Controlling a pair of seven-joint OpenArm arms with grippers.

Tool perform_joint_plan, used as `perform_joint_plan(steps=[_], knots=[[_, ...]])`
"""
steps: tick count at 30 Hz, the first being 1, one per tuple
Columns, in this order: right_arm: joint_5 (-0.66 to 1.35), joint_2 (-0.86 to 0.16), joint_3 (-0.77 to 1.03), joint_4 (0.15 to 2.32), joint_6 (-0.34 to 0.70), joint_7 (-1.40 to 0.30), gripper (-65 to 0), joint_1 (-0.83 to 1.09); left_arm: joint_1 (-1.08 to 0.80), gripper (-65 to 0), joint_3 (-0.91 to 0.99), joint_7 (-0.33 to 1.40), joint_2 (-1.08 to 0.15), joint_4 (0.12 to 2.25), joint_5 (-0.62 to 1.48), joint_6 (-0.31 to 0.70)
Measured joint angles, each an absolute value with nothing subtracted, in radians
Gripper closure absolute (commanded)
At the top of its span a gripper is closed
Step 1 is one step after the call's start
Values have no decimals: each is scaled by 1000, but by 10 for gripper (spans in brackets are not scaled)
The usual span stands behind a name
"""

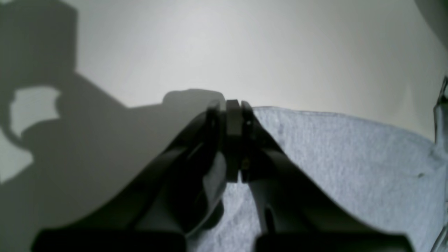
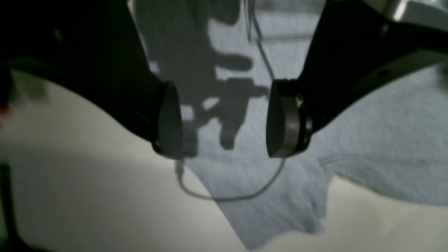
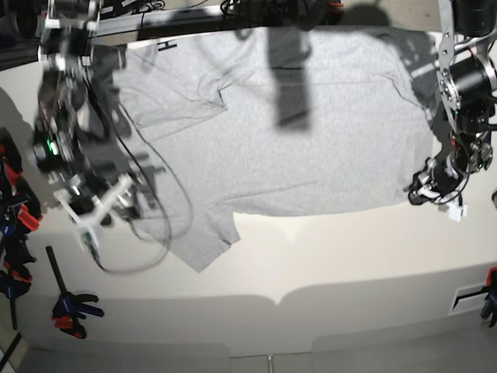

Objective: Fold the T-shirt properly
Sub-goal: 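Move the right gripper down to the other hem corner of the shirt, then close both grippers on the hem corners of the grey T-shirt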

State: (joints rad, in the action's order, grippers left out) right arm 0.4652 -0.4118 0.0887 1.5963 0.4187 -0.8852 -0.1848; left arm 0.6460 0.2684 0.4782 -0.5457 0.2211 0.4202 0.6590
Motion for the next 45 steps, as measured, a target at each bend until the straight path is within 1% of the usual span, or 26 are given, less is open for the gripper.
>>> perform_joint_plan(steps=[3, 7, 13, 17, 18, 19, 24, 25, 26, 28, 31, 34, 37, 45], knots=[[467, -411, -27, 1442, 420, -882, -360, -323, 646, 0, 268, 480, -548, 221, 420, 659], [402, -397, -148, 1229, 422, -869, -360, -478, 646, 0, 268, 479, -546, 221, 420, 659], [291, -323, -183, 830, 421, -694, -360, -649, 646, 0, 268, 479, -546, 221, 422, 659], [163, -285, -180, 513, 419, -570, -360, -715, 646, 0, 268, 479, -547, 221, 420, 659], [129, -279, -179, 458, 419, -502, -360, -718, 646, 0, 268, 479, -547, 221, 420, 659], [122, -276, -178, 417, 419, -477, -360, -729, 646, 0, 268, 478, -546, 221, 420, 659], [101, -274, -175, 378, 432, -457, -359, -738, 646, 0, 268, 472, -546, 221, 422, 659], [101, -274, -175, 378, 447, -466, -349, -741, 646, 0, 268, 472, -546, 221, 422, 659], [101, -274, -175, 378, 457, -482, -326, -743, 646, 0, 268, 472, -546, 221, 422, 659], [101, -274, -175, 380, 476, -490, -226, -744, 646, 0, 268, 472, -546, 221, 423, 659], [107, -276, -175, 379, 481, -494, -5, -745, 645, 0, 268, 472, -546, 221, 455, 659], [105, -271, -175, 379, 480, -494, 0, -747, 643, 0, 268, 476, -546, 219, 491, 658], [104, -271, -175, 375, 456, -498, 0, -756, 643, 0, 268, 476, -546, 219, 495, 656], [81, -264, -178, 360, 449, -562, 0, -830, 669, 0, 268, 480, -546, 221, 490, 655]])
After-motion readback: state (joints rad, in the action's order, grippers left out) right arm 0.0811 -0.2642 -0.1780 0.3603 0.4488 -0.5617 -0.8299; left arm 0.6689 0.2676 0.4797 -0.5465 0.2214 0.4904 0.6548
